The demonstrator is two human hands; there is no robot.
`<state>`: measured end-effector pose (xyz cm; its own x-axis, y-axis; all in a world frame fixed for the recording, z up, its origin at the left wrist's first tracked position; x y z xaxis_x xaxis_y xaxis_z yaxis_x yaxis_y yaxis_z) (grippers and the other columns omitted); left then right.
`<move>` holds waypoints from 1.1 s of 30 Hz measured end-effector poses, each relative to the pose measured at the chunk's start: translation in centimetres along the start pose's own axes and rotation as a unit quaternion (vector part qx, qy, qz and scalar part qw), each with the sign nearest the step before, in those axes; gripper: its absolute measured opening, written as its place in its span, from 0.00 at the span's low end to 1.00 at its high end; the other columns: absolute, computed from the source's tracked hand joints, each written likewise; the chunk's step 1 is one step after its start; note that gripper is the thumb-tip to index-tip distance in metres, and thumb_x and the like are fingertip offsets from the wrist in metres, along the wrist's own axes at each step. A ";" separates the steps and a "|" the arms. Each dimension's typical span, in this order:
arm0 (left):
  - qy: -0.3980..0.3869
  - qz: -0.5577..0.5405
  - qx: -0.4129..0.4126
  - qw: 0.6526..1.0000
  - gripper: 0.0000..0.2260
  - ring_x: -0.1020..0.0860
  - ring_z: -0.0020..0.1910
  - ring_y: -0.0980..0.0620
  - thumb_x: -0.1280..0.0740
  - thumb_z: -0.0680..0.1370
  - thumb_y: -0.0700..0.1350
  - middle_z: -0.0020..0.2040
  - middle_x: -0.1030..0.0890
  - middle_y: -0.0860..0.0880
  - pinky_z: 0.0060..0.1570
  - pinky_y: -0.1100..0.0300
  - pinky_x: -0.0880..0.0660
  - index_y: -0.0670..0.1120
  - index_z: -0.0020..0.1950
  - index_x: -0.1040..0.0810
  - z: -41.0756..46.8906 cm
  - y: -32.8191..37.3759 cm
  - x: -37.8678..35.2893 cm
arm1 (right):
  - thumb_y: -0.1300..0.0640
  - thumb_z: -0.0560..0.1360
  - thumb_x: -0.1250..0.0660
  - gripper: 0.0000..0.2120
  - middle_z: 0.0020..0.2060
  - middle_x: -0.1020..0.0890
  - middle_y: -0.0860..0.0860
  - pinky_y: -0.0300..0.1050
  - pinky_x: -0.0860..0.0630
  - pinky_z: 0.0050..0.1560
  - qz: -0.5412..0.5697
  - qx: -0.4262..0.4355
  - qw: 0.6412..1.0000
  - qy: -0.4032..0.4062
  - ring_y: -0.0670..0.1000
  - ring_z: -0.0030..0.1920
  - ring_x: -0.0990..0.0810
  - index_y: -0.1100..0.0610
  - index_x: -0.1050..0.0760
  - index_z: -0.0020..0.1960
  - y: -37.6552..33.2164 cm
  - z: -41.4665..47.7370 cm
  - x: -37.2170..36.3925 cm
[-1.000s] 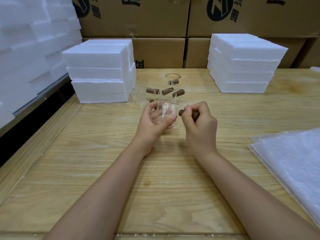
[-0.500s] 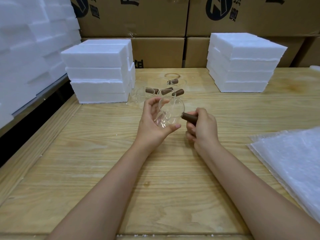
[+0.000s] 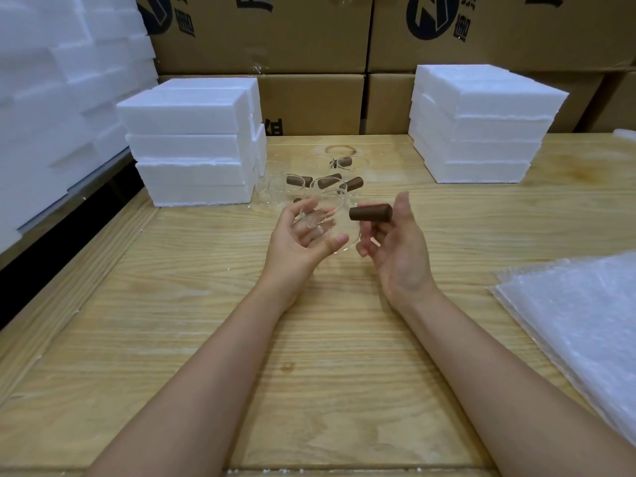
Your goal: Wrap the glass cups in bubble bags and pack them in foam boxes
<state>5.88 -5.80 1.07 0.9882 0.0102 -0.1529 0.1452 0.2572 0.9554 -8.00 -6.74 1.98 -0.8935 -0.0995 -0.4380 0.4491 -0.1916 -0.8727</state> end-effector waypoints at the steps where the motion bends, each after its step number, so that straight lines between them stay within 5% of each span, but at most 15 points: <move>1: 0.002 -0.002 0.007 1.000 0.30 0.19 0.55 0.53 0.26 0.62 0.43 0.58 0.19 0.46 0.55 0.59 0.22 0.47 0.62 0.31 0.0 0.0 0.0 | 0.43 0.73 0.36 0.17 0.31 0.23 0.46 0.39 0.32 0.32 -0.043 0.035 0.998 -0.007 0.46 0.32 0.29 0.58 0.22 0.46 -0.1 -0.1 0.0; 4: -0.005 0.012 0.017 1.000 0.28 0.17 0.51 0.53 0.25 0.61 0.45 0.54 0.17 0.49 0.49 0.60 0.21 0.50 0.59 0.28 0.0 -0.1 0.0 | 0.55 0.73 0.30 0.02 0.35 0.19 0.42 0.36 0.30 0.36 -0.157 0.123 0.980 0.022 0.41 0.34 0.25 0.53 0.22 0.44 -0.2 -0.5 -0.2; 9: -0.007 0.050 0.005 0.999 0.29 0.18 0.46 0.55 0.25 0.61 0.46 0.53 0.18 0.47 0.51 0.59 0.21 0.48 0.60 0.29 0.0 0.0 0.0 | 0.58 0.75 0.31 0.06 0.30 0.23 0.43 0.39 0.29 0.37 -0.162 0.124 0.975 0.084 0.42 0.32 0.26 0.52 0.25 0.41 0.0 -0.5 -0.2; 13: -0.018 0.067 -0.003 0.998 0.29 0.19 0.47 0.57 0.22 0.66 0.45 0.55 0.18 0.46 0.48 0.64 0.23 0.47 0.63 0.30 0.0 0.0 -0.2 | 0.58 0.77 0.33 0.07 0.26 0.28 0.50 0.39 0.33 0.28 -0.061 0.063 0.993 0.079 0.47 0.28 0.31 0.59 0.27 0.42 0.3 -0.1 0.1; 19: -0.004 0.140 -0.029 0.990 0.38 0.18 0.51 0.57 0.24 0.58 0.61 0.54 0.18 0.53 0.50 0.64 0.23 0.56 0.64 0.32 -0.3 -0.3 -0.5 | 0.60 0.76 0.35 0.04 0.27 0.27 0.50 0.39 0.32 0.31 0.095 -0.058 0.994 0.019 0.47 0.29 0.30 0.58 0.25 0.42 0.8 0.1 0.2; 27: 0.015 0.192 -0.071 0.979 0.30 0.20 0.50 0.59 0.19 0.62 0.51 0.54 0.19 0.57 0.46 0.65 0.26 0.58 0.59 0.31 -0.3 -0.3 -0.5 | 0.54 0.78 0.36 0.11 0.28 0.23 0.49 0.40 0.27 0.31 0.107 -0.083 0.988 0.069 0.45 0.28 0.26 0.57 0.27 0.39 1.0 0.4 0.4; 33: 0.007 0.222 -0.124 0.967 0.34 0.21 0.54 0.57 0.19 0.64 0.44 0.60 0.23 0.53 0.48 0.60 0.26 0.50 0.65 0.30 -0.5 0.0 -0.6 | 0.58 0.79 0.39 0.09 0.27 0.26 0.51 0.41 0.28 0.28 0.101 -0.119 0.983 0.094 0.46 0.27 0.28 0.59 0.29 0.41 1.3 0.8 0.4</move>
<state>5.29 -5.36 1.04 0.9495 0.1848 0.2536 -0.3111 0.4486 0.8378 -7.72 -7.82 0.84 -0.7809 0.0742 -0.6202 0.6241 0.0488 -0.7798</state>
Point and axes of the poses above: each hand's wrist, its own z-axis towards the middle knuckle, its own x-axis out of the back of the hand, y = z × x, the point moved 2 cm from there along z, towards the middle knuckle
